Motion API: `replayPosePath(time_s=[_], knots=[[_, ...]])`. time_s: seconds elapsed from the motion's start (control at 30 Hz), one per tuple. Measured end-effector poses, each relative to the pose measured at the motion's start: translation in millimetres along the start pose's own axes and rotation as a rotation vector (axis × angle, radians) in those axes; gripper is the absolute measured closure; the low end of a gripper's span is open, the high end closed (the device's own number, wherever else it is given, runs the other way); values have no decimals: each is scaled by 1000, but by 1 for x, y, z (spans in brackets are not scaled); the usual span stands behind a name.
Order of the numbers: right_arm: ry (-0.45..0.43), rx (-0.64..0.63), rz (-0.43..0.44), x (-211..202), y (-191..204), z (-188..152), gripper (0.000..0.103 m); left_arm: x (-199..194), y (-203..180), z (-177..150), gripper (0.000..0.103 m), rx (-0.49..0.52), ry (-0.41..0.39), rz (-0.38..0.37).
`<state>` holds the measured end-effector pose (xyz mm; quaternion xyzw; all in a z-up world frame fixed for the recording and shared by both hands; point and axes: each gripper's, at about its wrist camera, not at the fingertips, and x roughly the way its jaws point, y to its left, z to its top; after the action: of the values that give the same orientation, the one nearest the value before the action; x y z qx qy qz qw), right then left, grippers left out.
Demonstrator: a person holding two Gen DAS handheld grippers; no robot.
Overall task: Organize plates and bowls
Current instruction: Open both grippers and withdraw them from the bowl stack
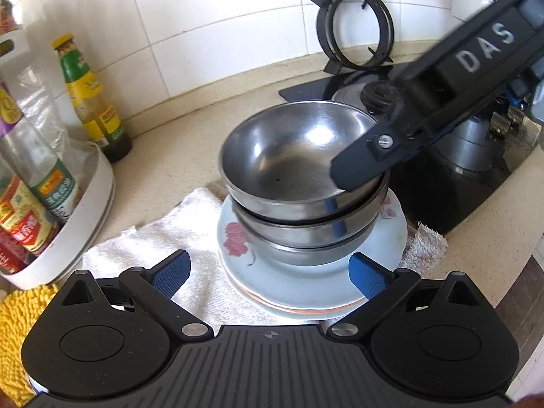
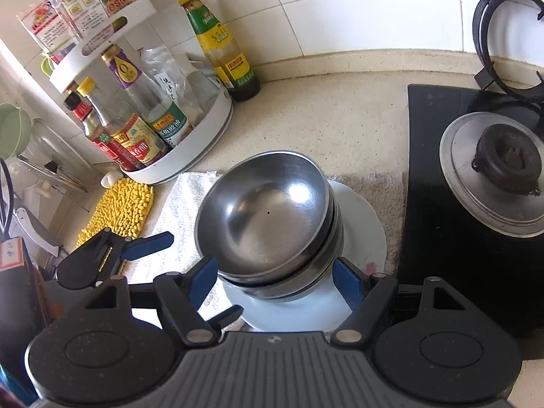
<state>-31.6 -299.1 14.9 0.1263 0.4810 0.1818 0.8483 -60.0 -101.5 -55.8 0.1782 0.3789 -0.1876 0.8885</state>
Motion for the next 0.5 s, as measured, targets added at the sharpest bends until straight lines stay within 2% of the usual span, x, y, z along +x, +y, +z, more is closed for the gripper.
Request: replayPosePath(time_s=[0.2,0.5], knots=[[-37,-7,3,-15,5,-11,24,-11,4,-4,1,-39,-10,27],[-33,-2,-11,-25,10,-35,23,-20,5,-12,0,-95,-19,37]])
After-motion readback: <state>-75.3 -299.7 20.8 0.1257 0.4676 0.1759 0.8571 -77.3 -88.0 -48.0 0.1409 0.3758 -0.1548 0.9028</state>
